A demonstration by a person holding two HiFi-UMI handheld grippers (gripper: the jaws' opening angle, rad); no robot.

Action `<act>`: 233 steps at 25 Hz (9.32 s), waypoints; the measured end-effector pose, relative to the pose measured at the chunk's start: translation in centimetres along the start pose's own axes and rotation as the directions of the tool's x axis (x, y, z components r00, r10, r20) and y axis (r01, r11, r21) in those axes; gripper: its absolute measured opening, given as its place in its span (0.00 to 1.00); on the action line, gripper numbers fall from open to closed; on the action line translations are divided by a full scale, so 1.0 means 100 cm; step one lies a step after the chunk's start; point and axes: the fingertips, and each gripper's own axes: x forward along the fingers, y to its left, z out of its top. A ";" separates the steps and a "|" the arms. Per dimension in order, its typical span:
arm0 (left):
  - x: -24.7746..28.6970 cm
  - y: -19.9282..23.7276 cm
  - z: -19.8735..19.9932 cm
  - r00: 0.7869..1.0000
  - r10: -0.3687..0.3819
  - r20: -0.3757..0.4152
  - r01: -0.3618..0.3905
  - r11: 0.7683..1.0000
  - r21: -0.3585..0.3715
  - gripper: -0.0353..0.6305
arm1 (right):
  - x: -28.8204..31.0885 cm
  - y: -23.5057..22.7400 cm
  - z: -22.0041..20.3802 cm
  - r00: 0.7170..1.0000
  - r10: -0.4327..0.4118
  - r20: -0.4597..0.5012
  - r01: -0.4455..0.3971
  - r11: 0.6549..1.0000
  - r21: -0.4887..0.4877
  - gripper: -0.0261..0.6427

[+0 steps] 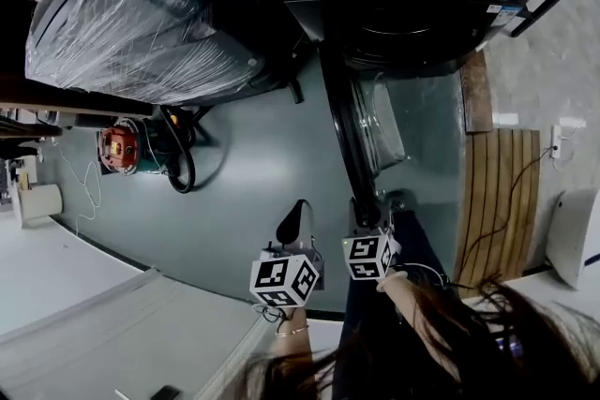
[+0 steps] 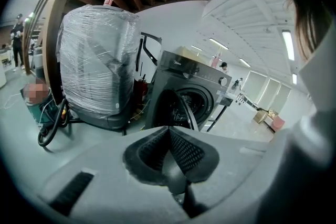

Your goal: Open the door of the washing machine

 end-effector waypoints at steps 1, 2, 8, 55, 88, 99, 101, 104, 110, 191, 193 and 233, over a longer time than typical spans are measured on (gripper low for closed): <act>-0.002 0.004 -0.001 1.000 0.011 0.002 -0.011 1.000 0.000 0.08 | 0.001 0.003 0.001 1.000 0.007 -0.001 -0.007 1.000 -0.001 0.18; -0.004 0.009 -0.001 1.000 0.021 0.005 -0.021 1.000 -0.001 0.08 | 0.001 0.006 0.001 1.000 0.014 0.000 -0.014 1.000 -0.003 0.18; -0.008 0.027 -0.005 0.999 0.035 0.020 -0.035 0.999 0.007 0.08 | 0.005 0.014 0.003 1.000 0.022 0.012 -0.022 1.000 -0.010 0.19; -0.055 0.235 0.018 0.990 -0.138 -0.027 0.140 0.989 0.043 0.08 | 0.086 0.172 0.056 0.963 -0.268 -0.004 0.263 0.939 0.220 0.19; -0.023 0.342 0.083 0.996 0.067 0.052 -0.061 0.992 -0.110 0.08 | 0.170 0.253 0.125 0.986 -0.126 -0.113 0.155 0.937 0.313 0.22; -0.011 0.371 0.093 0.995 0.074 0.064 -0.066 0.992 -0.110 0.08 | 0.195 0.268 0.145 0.988 -0.112 -0.101 0.140 0.936 0.322 0.22; -0.011 0.377 0.096 0.996 0.066 0.061 -0.059 0.992 -0.110 0.08 | 0.200 0.270 0.150 0.987 -0.125 -0.099 0.151 0.932 0.330 0.22; -0.011 0.386 0.102 0.997 0.047 0.058 -0.041 0.993 -0.109 0.08 | 0.208 0.273 0.156 0.984 -0.154 -0.093 0.177 0.923 0.341 0.22; -0.005 0.409 0.107 1.000 0.004 0.024 -0.001 0.996 -0.094 0.08 | 0.224 0.282 0.171 0.975 -0.200 -0.094 0.221 0.903 0.368 0.23; 0.032 0.448 0.132 0.971 -0.232 -0.057 0.231 0.973 -0.025 0.08 | 0.269 0.306 0.242 0.970 -0.243 -0.010 0.225 0.881 0.416 0.19; 0.027 0.437 0.130 0.971 -0.233 -0.055 0.232 0.972 -0.023 0.08 | 0.256 0.300 0.238 0.970 -0.243 -0.004 0.224 0.888 0.403 0.19; -0.115 0.216 0.120 0.958 -0.287 -0.012 0.285 0.947 0.149 0.08 | -0.017 0.200 0.175 0.948 -0.290 0.130 0.233 0.912 0.336 0.07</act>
